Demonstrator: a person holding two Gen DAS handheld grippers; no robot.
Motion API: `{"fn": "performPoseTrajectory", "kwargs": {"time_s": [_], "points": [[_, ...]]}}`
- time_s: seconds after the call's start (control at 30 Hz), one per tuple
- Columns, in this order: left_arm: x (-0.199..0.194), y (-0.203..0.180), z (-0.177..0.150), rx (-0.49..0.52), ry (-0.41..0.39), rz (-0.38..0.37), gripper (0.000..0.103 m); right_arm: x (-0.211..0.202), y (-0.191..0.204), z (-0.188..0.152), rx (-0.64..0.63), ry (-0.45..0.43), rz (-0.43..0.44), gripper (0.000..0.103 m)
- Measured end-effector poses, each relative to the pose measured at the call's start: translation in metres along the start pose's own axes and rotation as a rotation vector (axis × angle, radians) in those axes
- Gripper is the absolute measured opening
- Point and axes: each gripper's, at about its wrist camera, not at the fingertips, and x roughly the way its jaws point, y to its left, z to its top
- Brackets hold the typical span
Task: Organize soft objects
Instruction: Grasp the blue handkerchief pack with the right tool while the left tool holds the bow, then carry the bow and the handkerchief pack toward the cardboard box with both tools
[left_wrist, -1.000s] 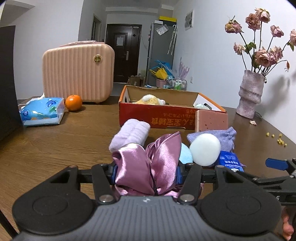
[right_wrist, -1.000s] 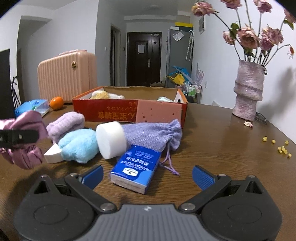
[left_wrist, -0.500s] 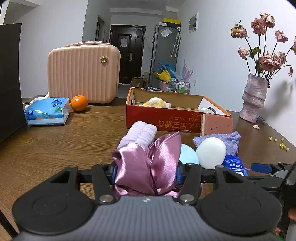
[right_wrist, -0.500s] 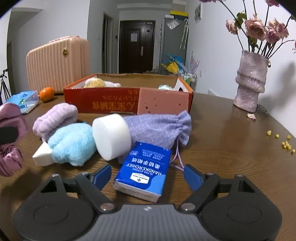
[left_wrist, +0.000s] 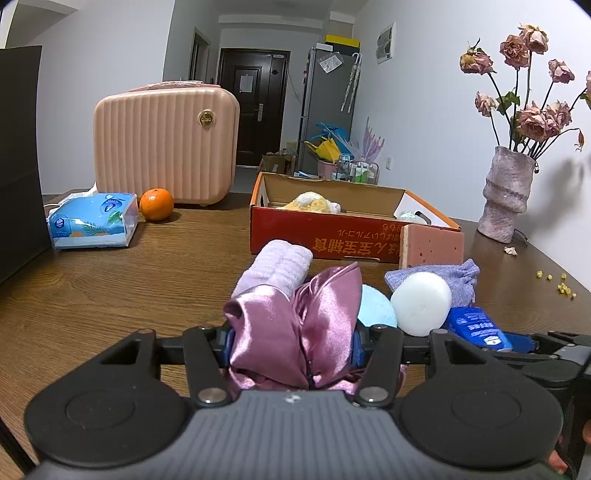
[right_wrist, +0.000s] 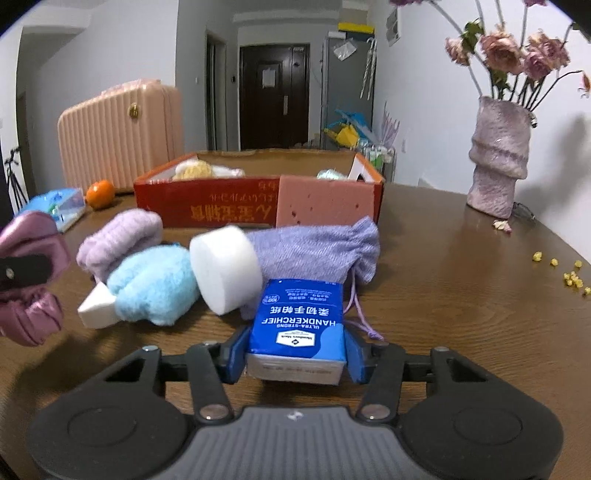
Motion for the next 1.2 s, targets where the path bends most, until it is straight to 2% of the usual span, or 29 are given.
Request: {"fn": "performPoseTrajectory", "kwargs": {"time_s": [0.3, 1.2], "points": [[-0.001, 0.0, 0.0, 0.0, -0.002, -0.002, 0.054, -0.03, -0.01, -0.001, 0.038, -0.135, 0.004, 0.051], [-0.011, -0.009, 0.015, 0.003, -0.045, -0.041, 0.054, -0.042, -0.007, 0.013, 0.003, -0.23, 0.033, 0.051]]}}
